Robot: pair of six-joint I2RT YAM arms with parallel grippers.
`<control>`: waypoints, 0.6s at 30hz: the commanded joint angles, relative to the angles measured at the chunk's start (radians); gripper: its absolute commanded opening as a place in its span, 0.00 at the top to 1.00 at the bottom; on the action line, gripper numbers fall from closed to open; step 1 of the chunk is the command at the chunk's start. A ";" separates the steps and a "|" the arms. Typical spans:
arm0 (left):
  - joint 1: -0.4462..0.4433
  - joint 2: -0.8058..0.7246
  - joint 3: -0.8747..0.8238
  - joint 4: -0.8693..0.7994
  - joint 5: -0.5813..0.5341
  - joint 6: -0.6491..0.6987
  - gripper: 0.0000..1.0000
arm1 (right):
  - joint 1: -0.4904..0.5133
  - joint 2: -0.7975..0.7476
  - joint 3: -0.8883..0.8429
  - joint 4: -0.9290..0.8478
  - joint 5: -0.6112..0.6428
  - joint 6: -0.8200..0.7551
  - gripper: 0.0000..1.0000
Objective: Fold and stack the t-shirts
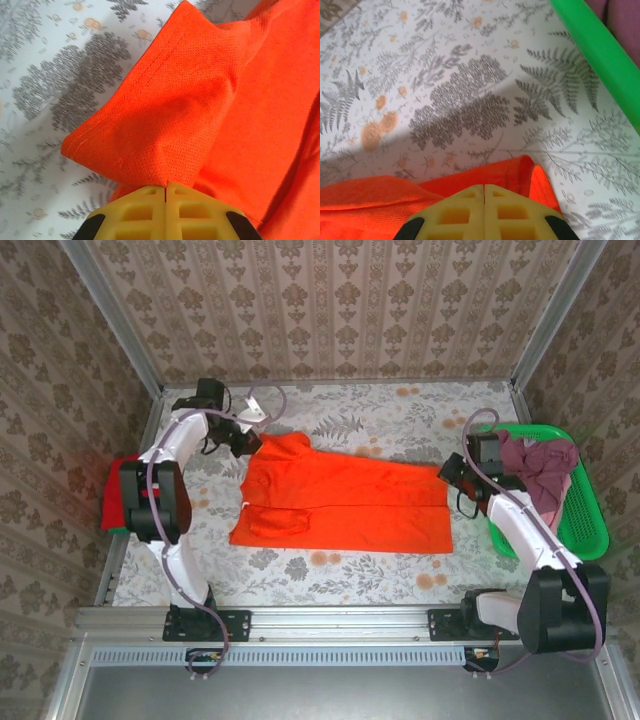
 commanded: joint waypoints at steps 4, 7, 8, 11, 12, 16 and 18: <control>0.020 -0.128 -0.163 0.093 0.037 0.025 1.00 | -0.004 -0.076 -0.046 -0.083 -0.009 -0.009 1.00; 0.024 -0.153 -0.194 0.104 0.033 0.018 1.00 | -0.004 -0.091 -0.061 -0.097 -0.010 -0.009 1.00; 0.028 -0.159 -0.204 0.112 0.035 0.014 1.00 | -0.004 -0.094 -0.065 -0.100 -0.011 -0.008 1.00; 0.050 -0.174 -0.223 0.125 0.068 -0.007 1.00 | -0.004 -0.101 -0.081 -0.107 -0.006 -0.002 1.00; 0.060 -0.174 -0.223 0.129 0.115 -0.020 1.00 | -0.004 -0.101 -0.084 -0.107 -0.004 -0.001 1.00; 0.055 -0.169 -0.233 0.141 0.143 -0.034 1.00 | -0.004 -0.107 -0.092 -0.108 0.009 0.006 1.00; 0.044 -0.165 -0.235 0.144 0.143 -0.040 1.00 | -0.004 -0.116 -0.097 -0.108 0.011 0.011 1.00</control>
